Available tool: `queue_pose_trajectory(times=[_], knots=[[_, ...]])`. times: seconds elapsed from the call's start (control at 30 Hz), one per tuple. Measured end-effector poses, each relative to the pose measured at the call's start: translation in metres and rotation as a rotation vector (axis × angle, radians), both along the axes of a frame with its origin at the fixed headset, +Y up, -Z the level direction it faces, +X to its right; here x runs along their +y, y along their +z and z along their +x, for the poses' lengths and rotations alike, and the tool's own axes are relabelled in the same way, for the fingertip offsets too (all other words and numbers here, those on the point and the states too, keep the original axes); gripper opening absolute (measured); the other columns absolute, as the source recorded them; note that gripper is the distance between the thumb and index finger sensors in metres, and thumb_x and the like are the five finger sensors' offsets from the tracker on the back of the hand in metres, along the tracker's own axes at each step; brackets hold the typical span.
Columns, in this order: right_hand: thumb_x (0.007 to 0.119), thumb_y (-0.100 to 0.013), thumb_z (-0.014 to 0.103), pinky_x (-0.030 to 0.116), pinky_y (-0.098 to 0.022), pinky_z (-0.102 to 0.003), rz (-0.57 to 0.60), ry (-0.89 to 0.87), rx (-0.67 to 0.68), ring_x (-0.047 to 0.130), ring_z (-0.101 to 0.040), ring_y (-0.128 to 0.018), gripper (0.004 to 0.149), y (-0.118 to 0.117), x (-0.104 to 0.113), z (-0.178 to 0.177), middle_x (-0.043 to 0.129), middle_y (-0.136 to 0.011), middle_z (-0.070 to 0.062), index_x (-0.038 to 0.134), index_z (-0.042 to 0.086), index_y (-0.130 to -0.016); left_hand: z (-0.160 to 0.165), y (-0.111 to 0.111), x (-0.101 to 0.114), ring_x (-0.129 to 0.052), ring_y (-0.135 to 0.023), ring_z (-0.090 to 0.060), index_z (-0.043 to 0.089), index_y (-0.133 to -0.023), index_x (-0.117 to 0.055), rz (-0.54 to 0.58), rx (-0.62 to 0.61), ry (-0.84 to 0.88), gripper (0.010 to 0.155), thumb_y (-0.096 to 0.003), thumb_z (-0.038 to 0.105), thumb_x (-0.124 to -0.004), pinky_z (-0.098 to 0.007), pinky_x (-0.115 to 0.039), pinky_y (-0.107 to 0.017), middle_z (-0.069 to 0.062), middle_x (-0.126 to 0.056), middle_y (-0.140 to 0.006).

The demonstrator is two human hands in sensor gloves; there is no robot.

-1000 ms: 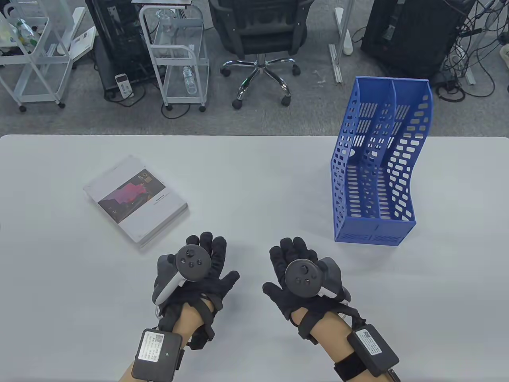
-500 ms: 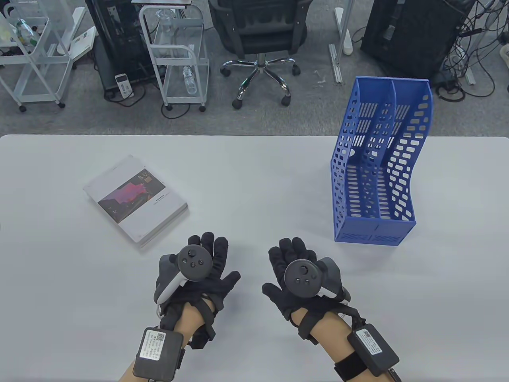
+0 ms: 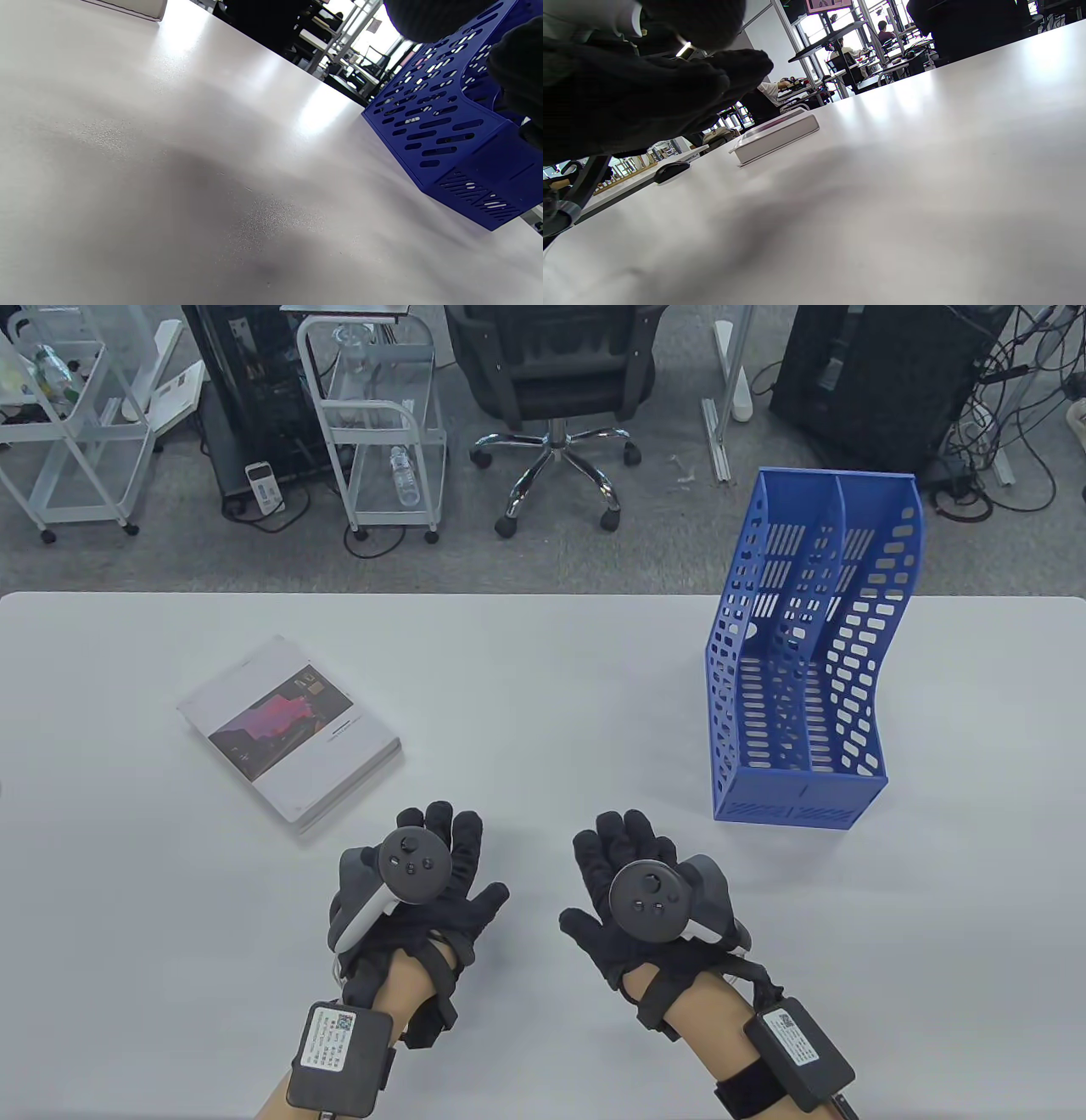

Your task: Insert the book into the document holder

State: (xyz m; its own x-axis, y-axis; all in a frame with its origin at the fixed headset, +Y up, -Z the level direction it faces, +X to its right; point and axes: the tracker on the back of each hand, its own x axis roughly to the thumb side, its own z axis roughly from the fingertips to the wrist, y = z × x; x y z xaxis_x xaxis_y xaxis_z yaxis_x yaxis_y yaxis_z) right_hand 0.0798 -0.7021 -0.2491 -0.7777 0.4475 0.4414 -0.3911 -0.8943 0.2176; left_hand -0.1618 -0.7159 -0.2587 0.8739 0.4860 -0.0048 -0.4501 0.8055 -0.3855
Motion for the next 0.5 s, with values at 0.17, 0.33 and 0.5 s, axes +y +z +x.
queue_pose_trajectory(times=[0.17, 0.33, 0.5], knots=[[0.073, -0.045, 0.049, 0.028, -0.057, -0.075, -0.002, -0.007, -0.001, 0.016, -0.059, -0.089, 0.080, 0.000, 0.000, 0.001, 0.020, -0.102, -0.028, 0.034, 0.003, -0.098, -0.007, -0.006, 0.004, 0.003, -0.107, -0.021, 0.042, -0.104, -0.018, 0.006, 0.028, -0.001, 0.083, -0.0405, 0.066, -0.065, -0.059, -0.010, -0.073, 0.012, -0.002, -0.113], [0.073, -0.045, 0.049, 0.028, -0.057, -0.075, -0.006, -0.017, -0.003, 0.017, -0.059, -0.089, 0.080, 0.000, 0.001, 0.002, 0.020, -0.102, -0.028, 0.034, 0.003, -0.098, -0.048, -0.031, 0.008, -0.001, -0.109, -0.022, 0.042, -0.105, -0.019, -0.029, 0.188, -0.058, 0.082, -0.0407, 0.066, -0.065, -0.059, -0.012, -0.074, 0.012, -0.005, -0.114], [0.073, -0.045, 0.049, 0.029, -0.057, -0.075, -0.009, -0.022, -0.002, 0.017, -0.059, -0.089, 0.080, 0.001, 0.001, 0.002, 0.020, -0.102, -0.028, 0.034, 0.003, -0.098, -0.107, -0.054, 0.005, -0.006, -0.110, -0.023, 0.041, -0.105, -0.021, -0.017, 0.366, -0.225, 0.081, -0.0408, 0.065, -0.066, -0.060, -0.015, -0.074, 0.011, -0.008, -0.115]])
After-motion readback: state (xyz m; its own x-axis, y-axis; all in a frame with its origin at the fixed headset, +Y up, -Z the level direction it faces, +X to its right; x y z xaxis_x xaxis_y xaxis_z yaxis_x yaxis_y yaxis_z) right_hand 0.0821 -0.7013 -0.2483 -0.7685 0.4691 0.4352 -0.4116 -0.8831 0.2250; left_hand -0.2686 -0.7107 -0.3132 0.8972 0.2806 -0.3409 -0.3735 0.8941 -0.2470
